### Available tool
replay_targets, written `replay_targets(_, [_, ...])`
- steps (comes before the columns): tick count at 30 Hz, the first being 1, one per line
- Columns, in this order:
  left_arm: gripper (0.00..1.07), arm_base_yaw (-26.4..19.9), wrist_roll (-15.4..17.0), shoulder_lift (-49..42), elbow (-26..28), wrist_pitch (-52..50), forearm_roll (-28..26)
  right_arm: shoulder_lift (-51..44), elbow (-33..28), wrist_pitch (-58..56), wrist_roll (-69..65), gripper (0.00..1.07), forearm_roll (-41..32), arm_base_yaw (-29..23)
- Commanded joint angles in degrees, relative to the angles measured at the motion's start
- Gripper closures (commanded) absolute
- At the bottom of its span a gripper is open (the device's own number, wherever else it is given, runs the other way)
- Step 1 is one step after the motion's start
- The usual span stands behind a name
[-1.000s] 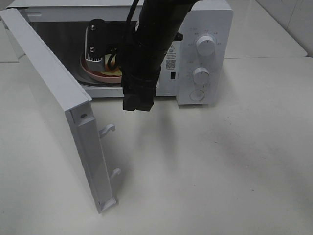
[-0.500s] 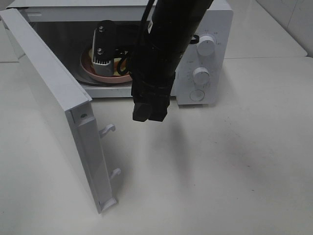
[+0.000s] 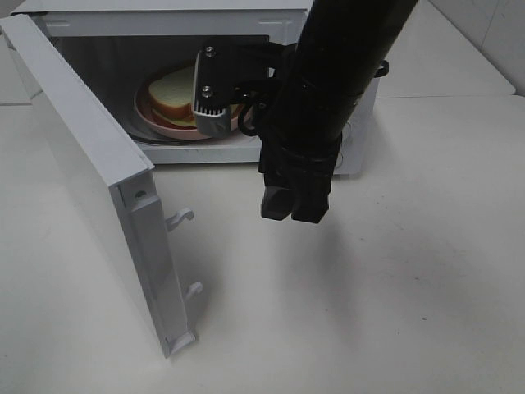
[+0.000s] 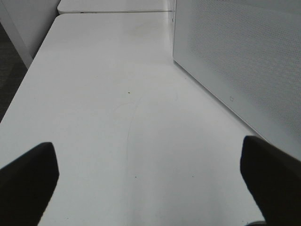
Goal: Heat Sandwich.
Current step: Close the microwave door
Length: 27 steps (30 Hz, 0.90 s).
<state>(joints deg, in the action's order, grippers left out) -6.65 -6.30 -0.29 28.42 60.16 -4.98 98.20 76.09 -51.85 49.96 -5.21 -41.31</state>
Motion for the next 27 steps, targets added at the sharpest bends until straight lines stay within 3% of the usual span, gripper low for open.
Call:
replay_targets(1, [0.09, -0.2, 0.4, -1.2, -0.2, -0.7, 0.0, -1.8, -0.9, 0.2, -3.5, 0.51, 1.1, 0.0])
replay_targets(11, [0.09, -0.2, 0.4, -1.2, -0.2, -0.7, 0.0, -4.4, -0.9, -2.4, -22.0, 0.51, 2.3, 2.9])
replay_targets(27, [0.09, -0.2, 0.4, -1.2, -0.2, -0.7, 0.0, -7.5, -0.9, -9.1, -47.0, 0.51, 4.6, 16.6])
